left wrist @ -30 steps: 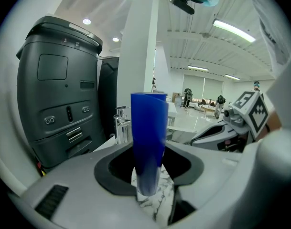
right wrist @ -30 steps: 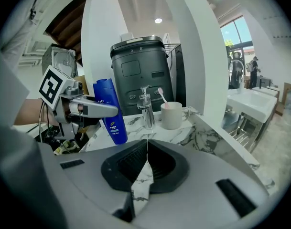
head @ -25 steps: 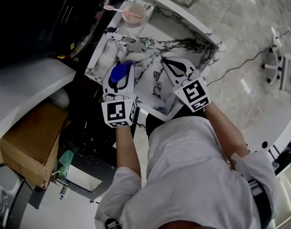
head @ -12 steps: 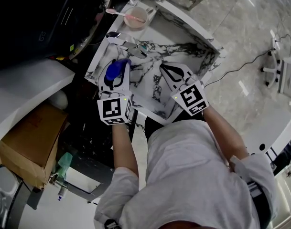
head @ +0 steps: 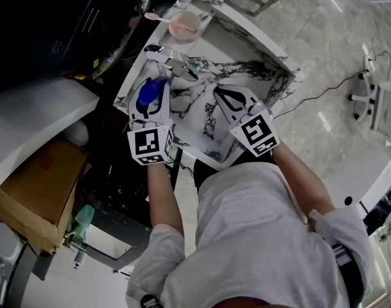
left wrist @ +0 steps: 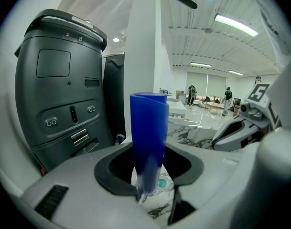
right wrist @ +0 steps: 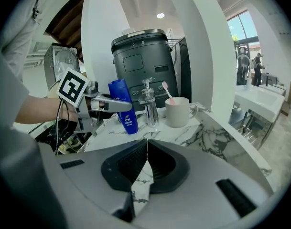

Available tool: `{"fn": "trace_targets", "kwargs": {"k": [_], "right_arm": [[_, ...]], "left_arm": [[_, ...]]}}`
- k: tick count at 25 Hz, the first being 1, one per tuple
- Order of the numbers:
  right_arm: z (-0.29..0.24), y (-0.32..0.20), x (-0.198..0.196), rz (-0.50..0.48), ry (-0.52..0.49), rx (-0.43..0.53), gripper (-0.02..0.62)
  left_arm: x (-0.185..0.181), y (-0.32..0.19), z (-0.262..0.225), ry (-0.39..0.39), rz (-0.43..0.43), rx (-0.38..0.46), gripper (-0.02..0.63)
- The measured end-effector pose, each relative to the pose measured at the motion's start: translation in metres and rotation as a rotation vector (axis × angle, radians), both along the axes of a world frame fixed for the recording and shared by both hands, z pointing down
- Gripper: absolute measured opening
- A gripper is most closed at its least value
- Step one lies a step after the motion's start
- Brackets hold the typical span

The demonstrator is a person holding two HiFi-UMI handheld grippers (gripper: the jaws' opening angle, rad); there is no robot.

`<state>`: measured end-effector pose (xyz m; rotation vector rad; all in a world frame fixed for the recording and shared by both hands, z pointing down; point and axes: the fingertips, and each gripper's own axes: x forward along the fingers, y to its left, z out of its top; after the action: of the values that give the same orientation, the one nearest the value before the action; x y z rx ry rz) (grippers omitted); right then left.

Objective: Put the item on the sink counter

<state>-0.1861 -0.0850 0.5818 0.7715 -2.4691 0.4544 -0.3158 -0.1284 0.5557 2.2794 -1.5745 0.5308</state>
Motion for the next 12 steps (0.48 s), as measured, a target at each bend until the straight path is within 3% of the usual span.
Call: {"fn": "trace_targets", "kwargs": {"k": [12], "right_arm": [[0.001, 0.000, -0.015, -0.041, 0.003, -0.008, 0.005]], "left_arm": [[-0.015, -0.012, 0.001, -0.032, -0.012, 0.019, 0.165]]}}
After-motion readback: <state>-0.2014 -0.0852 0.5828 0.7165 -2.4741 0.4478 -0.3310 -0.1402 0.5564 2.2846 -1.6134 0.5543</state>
